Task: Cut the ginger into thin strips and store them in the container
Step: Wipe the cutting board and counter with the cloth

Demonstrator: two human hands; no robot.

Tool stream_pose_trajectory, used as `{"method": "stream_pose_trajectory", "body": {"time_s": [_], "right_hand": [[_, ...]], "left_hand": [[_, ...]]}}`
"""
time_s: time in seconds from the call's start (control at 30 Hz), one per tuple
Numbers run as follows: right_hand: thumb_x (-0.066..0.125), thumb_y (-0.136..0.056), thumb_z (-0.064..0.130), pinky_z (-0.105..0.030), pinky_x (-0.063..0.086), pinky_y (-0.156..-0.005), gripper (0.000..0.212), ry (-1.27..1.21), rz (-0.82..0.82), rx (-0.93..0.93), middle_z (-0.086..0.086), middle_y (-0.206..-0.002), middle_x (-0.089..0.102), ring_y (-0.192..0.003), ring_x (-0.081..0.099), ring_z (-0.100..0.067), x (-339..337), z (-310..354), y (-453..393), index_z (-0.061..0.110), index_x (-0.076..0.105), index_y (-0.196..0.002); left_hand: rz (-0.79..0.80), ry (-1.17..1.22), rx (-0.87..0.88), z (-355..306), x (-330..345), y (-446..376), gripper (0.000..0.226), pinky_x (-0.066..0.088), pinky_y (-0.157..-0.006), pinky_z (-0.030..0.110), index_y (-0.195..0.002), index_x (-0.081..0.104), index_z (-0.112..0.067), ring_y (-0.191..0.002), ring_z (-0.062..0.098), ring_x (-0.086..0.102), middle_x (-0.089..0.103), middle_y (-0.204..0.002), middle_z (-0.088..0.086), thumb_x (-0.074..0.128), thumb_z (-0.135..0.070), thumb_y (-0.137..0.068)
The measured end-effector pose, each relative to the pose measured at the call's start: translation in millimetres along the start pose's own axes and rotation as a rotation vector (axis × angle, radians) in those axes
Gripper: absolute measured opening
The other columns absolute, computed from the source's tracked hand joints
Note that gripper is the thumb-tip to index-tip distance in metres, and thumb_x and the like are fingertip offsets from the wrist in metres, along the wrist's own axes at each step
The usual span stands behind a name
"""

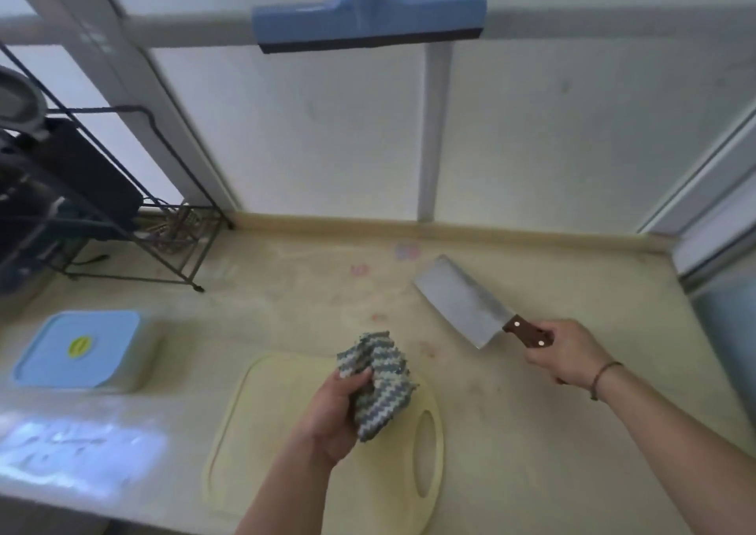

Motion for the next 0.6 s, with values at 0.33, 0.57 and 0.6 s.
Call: {"method": "stream_pose_trajectory", "body": {"time_s": [0.33,0.57,0.6], "right_hand": [[0.077,-0.075,0.005,-0.034,0.044,-0.063,0.026,0.110,-0.044,-0.007,-0.010,-0.076,0.071,-0.071,0.064,-0.028,-11,-26,-33,0.023,0.076,-0.093],[0.079,-0.073,0.016,-0.040,0.049,-0.071,0.024,0.181,-0.072,-0.071,-0.011,-0.082,0.073,-0.082,0.067,-0.032,-15,-22,-31,0.020,0.076,-0.096],[0.078,-0.073,0.020,-0.040,0.050,-0.072,0.024,0.205,-0.090,-0.075,-0.007,-0.082,0.073,-0.081,0.067,-0.031,-15,-22,-30,0.023,0.076,-0.097]], "left_hand": [[-0.011,-0.030,-0.082,-3,5,-13,0.043,0.056,-0.095,0.052,-0.128,0.060,0.003,-0.102,0.039,0.070,0.066,-0.123,0.028,0.058,-0.005,-0.086],[-0.047,-0.047,-0.045,-16,11,-6,0.044,0.060,-0.084,0.042,-0.126,0.061,0.001,-0.101,0.035,0.072,0.070,-0.119,0.024,0.060,-0.008,-0.083],[-0.041,-0.051,-0.047,-17,12,-6,0.045,0.061,-0.083,0.042,-0.127,0.061,0.001,-0.101,0.035,0.071,0.069,-0.119,0.024,0.060,-0.006,-0.083]]}}
Point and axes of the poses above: each hand's wrist, its own y-axis away from the middle knuckle, its own x-axis out of the palm, z = x × y, the point moved 1 cm from there along -y, towards the middle knuckle
